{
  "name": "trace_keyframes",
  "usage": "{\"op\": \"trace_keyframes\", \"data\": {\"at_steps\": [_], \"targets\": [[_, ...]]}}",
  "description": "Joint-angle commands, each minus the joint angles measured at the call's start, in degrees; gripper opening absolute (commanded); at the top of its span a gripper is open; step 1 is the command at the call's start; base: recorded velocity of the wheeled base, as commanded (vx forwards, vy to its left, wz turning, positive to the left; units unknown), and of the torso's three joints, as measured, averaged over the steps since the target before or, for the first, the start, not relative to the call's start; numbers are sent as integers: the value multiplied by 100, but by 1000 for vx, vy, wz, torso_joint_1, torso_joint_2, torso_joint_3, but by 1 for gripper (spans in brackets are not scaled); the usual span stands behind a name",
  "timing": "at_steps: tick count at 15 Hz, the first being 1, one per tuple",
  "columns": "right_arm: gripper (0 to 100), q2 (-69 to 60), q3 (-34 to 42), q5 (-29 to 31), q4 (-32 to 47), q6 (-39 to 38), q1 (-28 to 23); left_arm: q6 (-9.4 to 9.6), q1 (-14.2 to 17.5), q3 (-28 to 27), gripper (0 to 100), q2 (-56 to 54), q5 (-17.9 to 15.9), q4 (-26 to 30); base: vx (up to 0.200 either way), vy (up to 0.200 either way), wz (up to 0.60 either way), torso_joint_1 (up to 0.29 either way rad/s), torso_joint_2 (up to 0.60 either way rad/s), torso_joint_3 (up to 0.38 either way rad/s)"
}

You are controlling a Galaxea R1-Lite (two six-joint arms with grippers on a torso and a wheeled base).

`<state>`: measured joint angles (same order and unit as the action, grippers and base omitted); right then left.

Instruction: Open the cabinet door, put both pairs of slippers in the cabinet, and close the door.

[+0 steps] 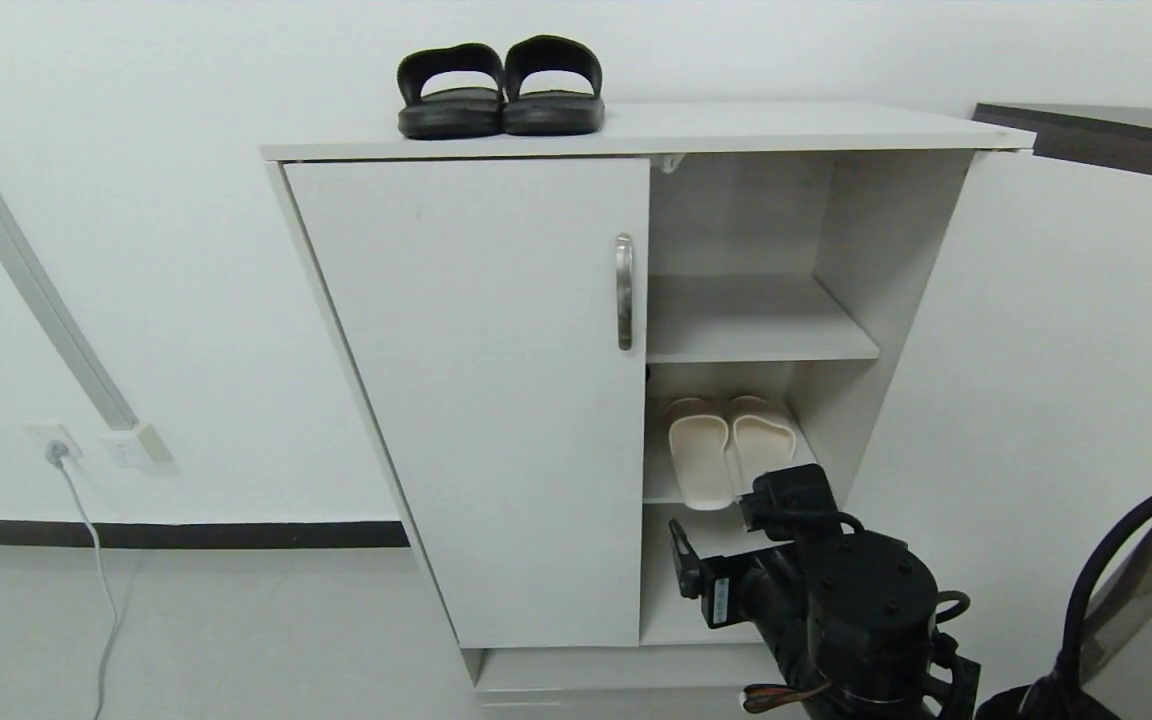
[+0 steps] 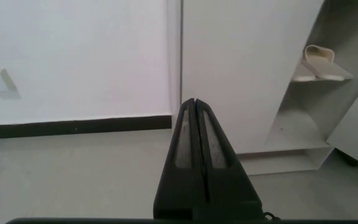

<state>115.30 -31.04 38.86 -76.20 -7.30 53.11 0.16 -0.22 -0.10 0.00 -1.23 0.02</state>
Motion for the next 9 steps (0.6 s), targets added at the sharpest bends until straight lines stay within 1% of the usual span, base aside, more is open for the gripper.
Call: {"op": "trace_keyframes", "data": {"at_steps": [1,9], "targets": [[100,28,1,-2,-9,1,-3,2,4,1,0,9,0,-2,0,200,0,-2,2,2],[100,1,115,-37,-123,1,6,-7,4,1,0,9,0,-2,0,200,0,2,4,3]]}}
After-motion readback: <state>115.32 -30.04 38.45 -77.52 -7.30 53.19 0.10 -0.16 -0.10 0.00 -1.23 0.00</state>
